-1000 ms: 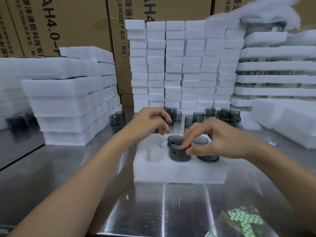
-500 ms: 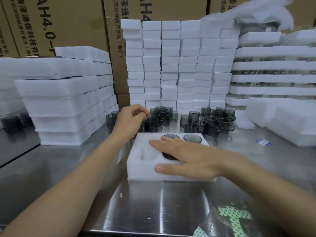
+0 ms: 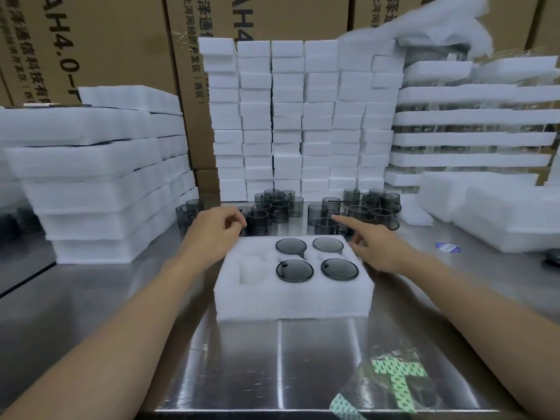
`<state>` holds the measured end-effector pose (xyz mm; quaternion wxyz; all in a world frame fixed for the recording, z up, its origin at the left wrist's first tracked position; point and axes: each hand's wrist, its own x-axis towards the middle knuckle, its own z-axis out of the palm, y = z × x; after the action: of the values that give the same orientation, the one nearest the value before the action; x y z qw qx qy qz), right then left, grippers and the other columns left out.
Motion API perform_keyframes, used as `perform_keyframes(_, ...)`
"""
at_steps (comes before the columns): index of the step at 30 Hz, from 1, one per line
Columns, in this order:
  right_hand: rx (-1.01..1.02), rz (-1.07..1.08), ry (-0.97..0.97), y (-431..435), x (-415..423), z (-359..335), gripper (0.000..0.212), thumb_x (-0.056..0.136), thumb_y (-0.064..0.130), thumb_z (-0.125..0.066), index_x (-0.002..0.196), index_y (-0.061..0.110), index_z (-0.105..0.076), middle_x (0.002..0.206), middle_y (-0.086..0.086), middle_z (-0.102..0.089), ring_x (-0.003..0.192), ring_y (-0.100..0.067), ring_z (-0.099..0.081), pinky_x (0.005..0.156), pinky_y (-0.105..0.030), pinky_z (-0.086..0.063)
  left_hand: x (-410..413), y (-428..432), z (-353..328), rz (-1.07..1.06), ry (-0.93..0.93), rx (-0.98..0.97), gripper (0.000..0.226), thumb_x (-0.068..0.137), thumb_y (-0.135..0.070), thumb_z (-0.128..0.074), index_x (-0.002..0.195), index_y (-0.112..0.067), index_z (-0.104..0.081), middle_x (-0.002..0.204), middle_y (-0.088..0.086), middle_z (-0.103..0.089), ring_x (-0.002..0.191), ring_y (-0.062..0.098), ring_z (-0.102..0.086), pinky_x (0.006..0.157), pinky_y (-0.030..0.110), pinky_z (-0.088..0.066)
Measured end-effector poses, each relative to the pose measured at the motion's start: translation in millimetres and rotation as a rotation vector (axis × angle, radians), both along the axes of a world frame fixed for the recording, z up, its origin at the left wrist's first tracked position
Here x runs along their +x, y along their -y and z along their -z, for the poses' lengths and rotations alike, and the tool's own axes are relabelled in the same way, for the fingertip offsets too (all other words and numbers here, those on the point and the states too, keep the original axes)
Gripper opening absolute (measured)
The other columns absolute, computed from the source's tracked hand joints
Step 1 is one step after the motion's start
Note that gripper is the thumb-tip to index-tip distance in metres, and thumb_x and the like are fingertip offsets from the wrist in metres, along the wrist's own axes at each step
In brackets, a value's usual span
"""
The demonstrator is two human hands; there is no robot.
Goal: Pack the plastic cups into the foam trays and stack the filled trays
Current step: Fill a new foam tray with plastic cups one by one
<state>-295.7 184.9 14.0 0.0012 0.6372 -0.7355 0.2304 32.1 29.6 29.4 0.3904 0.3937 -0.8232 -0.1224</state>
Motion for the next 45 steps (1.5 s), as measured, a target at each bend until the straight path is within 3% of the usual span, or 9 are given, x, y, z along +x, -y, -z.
perform_keyframes(3,-0.002,0.035,-0.079,10.3,12.8,1.1,0.049,0.103,0.037,-0.059,0.149,0.048,-0.046,0.095,0.024,-0.064,0.084,-0.003,-0.064,0.075,-0.033,-0.053,0.2,-0.1,-1.5,0.013,0.003,-0.021,0.031,0.096,-0.019,-0.058,0.080,-0.042,-0.070,0.077,-0.024,-0.068,0.070,0.007,-0.063,0.062,0.031,-0.049)
perform_keyframes(8,-0.163,0.092,0.012,4.3,19.1,-5.7,0.014,0.103,0.031,-0.062,0.097,0.043,-0.062,0.082,0.019,-0.069,0.084,-0.013,-0.067,0.081,-0.044,-0.058,2.0,-3.6,-8.3,0.052,-0.019,-0.071,0.025,0.094,-0.025,-0.056,0.080,-0.042,-0.069,0.081,-0.026,-0.068,0.073,0.006,-0.063,0.070,0.038,-0.058)
perform_keyframes(14,-0.615,0.031,0.041,-17.2,43.4,-31.9,0.006,0.102,0.027,-0.067,0.107,0.028,-0.072,0.086,0.021,-0.068,0.076,-0.004,-0.064,0.077,-0.040,-0.057,-11.4,-21.9,-21.3,0.230,-0.194,-0.194,0.019,0.094,-0.032,-0.063,0.106,-0.045,-0.068,0.103,-0.024,-0.068,0.095,0.005,-0.068,0.076,0.031,-0.055)
perform_keyframes(18,-0.922,-0.184,-0.206,-29.0,85.2,-44.9,0.012,0.103,0.023,-0.070,0.109,0.016,-0.077,0.095,0.006,-0.074,0.071,-0.013,-0.068,0.064,-0.038,-0.059,-24.9,-45.1,-26.6,0.321,-0.217,-0.346,0.061,0.092,-0.048,-0.078,0.146,-0.047,-0.051,0.127,-0.025,-0.057,0.115,0.005,-0.061,0.080,0.020,-0.046)
perform_keyframes(23,-1.100,-0.315,-0.473,-30.7,122.6,-41.5,0.017,0.106,0.016,-0.066,0.104,0.013,-0.082,0.086,0.000,-0.074,0.059,-0.026,-0.066,0.045,-0.037,-0.051,-31.7,-67.3,-34.8,0.388,-0.294,-0.549,0.062,0.084,-0.034,-0.085,0.141,-0.026,-0.061,0.135,-0.019,-0.061,0.124,0.006,-0.060,0.094,0.015,-0.044)
perform_keyframes(28,-1.111,-0.303,-0.351,-32.5,119.4,-42.1,0.037,0.102,0.017,-0.072,0.136,0.026,-0.061,0.088,0.007,-0.073,0.060,-0.014,-0.065,0.048,-0.037,-0.054,-29.6,-72.0,-40.9,0.356,-0.414,-0.541,0.058,0.084,-0.031,-0.090,0.135,-0.019,-0.065,0.127,-0.012,-0.066,0.118,0.011,-0.063,0.087,0.014,-0.044)
perform_keyframes(33,-1.040,-0.180,-0.294,-28.5,106.0,-39.6,0.054,0.101,0.020,-0.072,0.150,0.028,-0.050,0.100,0.007,-0.068,0.066,-0.006,-0.063,0.051,-0.037,-0.056,-29.3,-69.2,-44.7,0.470,-0.522,-0.174,0.060,0.080,-0.036,-0.092,0.135,-0.027,-0.069,0.119,-0.011,-0.071,0.111,0.015,-0.067,0.074,0.014,-0.048)
perform_keyframes(41,-0.939,-0.096,0.044,-29.3,113.1,-40.3,0.033,0.096,0.041,-0.074,0.125,0.026,-0.071,0.108,0.016,-0.074,0.074,-0.005,-0.070,0.070,-0.037,-0.060,-34.2,-76.1,-42.2,0.513,-0.602,0.091,0.053,0.083,-0.060,-0.079,0.126,-0.032,-0.067,0.093,0.003,-0.078,0.087,0.022,-0.072,0.082,0.041,-0.058)
perform_keyframes(45,-0.799,-0.184,0.556,-29.8,120.3,-43.7,0.018,0.098,0.033,-0.075,0.115,0.029,-0.079,0.098,0.018,-0.079,0.076,-0.012,-0.078,0.069,-0.029,-0.058,-35.5,-80.1,-41.3,0.551,-0.598,0.048,0.053,0.087,-0.049,-0.080,0.136,-0.032,-0.065,0.098,-0.006,-0.077,0.083,0.014,-0.069,0.071,0.035,-0.056)
